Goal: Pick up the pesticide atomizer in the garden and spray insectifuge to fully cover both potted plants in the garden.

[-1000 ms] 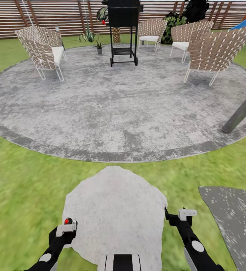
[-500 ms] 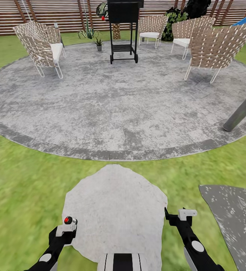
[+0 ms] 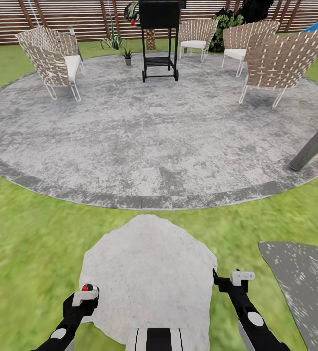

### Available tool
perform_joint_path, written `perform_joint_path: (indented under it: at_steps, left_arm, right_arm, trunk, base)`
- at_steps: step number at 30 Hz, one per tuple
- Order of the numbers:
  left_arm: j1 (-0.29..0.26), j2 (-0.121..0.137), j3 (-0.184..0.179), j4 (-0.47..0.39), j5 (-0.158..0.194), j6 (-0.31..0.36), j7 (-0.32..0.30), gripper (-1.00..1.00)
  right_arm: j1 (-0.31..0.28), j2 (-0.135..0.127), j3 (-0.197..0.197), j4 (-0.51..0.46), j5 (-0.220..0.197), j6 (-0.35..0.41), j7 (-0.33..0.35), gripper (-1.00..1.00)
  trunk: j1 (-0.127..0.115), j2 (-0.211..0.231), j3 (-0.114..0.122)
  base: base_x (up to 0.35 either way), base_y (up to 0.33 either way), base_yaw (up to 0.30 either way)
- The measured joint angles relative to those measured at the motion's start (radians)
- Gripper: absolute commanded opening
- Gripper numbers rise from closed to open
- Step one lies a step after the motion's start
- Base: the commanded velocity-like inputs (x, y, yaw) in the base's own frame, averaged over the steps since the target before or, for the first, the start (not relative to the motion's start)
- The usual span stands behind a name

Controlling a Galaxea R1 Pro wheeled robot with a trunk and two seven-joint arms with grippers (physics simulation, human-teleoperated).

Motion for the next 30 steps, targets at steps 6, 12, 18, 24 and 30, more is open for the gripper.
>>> perform_joint_path:
  at_steps: [6,12,18,24,30]
  left_arm:
    - [0.000,0.000,0.001,0.000,0.000,0.001,0.000,1.00]
    - [0.000,0.000,0.002,0.000,0.000,0.000,0.000,1.00]
    - [0.000,0.001,0.000,-0.002,0.000,0.000,0.000,1.00]
    - [0.000,0.002,-0.001,-0.002,0.000,0.000,0.000,1.00]
    - [0.000,0.002,0.001,-0.002,0.000,0.000,0.000,1.00]
  right_arm:
    - [0.000,0.000,0.000,0.000,0.000,0.000,0.000,1.00]
    - [0.000,0.000,0.000,0.000,0.000,0.000,0.000,1.00]
    - [0.000,0.000,0.000,0.000,0.000,0.000,0.000,1.00]
    - [0.000,0.000,0.000,0.000,0.000,0.000,0.000,1.00]
    - [0.000,0.000,0.000,0.000,0.000,0.001,0.000,1.00]
  trunk:
    - [0.000,0.000,0.000]
    - [0.000,0.000,0.000]
    - [0.000,0.000,0.000]
    - [0.000,0.000,-0.004]
    - [0.001,-0.001,-0.012]
  base:
    - [0.018,0.000,0.000]
    - [0.040,0.000,0.000]
    - [0.002,0.000,0.000]
    - [0.000,0.000,0.000]
    - [0.000,0.000,0.000]
